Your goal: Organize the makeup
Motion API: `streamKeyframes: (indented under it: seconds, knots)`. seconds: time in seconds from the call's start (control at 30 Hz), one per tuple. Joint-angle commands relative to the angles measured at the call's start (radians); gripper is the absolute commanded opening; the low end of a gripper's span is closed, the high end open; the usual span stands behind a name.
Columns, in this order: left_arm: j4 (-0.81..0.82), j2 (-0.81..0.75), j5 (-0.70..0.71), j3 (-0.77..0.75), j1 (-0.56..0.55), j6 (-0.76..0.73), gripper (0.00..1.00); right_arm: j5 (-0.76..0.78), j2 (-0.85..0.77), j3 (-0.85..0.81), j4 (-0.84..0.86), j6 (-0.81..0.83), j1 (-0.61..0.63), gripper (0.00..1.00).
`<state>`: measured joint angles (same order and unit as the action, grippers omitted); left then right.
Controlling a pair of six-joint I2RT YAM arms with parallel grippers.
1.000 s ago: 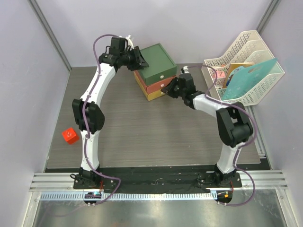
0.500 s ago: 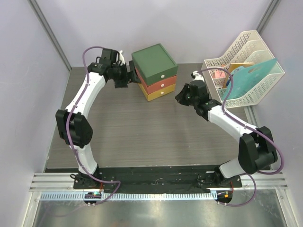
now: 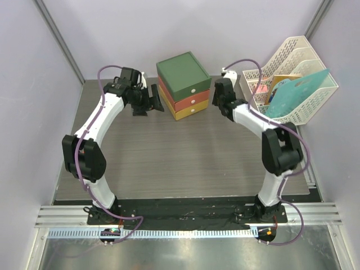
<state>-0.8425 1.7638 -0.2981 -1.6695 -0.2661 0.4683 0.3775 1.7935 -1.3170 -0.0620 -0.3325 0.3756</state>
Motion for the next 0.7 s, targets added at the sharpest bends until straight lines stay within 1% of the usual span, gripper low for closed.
streamKeyframes:
  seconds: [0.0,0.03,0.13,0.2,0.27,0.33,0.37,0.43,0.57,0.67]
  knots:
    - [-0.013,-0.059,0.024,0.008,0.001,0.013,0.85,0.051,0.174,-0.206,0.057,0.095,-0.059,0.01]
    - [-0.012,-0.059,0.025,0.011,-0.001,0.016,0.85,0.031,0.199,-0.268,0.057,0.096,-0.07,0.01]
    - [-0.029,-0.066,0.036,0.01,0.001,0.009,0.85,-0.008,0.274,-0.359,0.057,0.104,-0.122,0.01]
    - [-0.033,-0.072,0.042,0.008,0.001,0.007,0.85,-0.028,0.309,-0.392,0.089,0.118,-0.153,0.01]
    - [-0.033,-0.073,0.043,0.008,0.001,0.004,0.86,-0.057,0.351,-0.439,0.106,0.151,-0.158,0.01]
    - [-0.035,-0.069,0.045,0.008,-0.001,0.004,0.86,-0.11,0.383,-0.506,0.1,0.185,-0.159,0.01]
    - [-0.035,-0.066,0.045,0.007,0.001,0.004,0.85,-0.191,0.406,-0.53,0.085,0.188,-0.159,0.01]
    - [-0.038,-0.056,0.039,0.01,0.001,0.003,0.86,-0.242,0.429,-0.582,0.07,0.184,-0.156,0.01]
    - [-0.036,-0.049,0.042,0.02,-0.001,0.0,0.85,-0.342,0.431,-0.576,0.068,0.155,-0.153,0.01]
    - [-0.032,-0.047,0.045,0.03,0.001,0.0,0.85,-0.365,0.426,-0.556,0.07,0.132,-0.147,0.01]
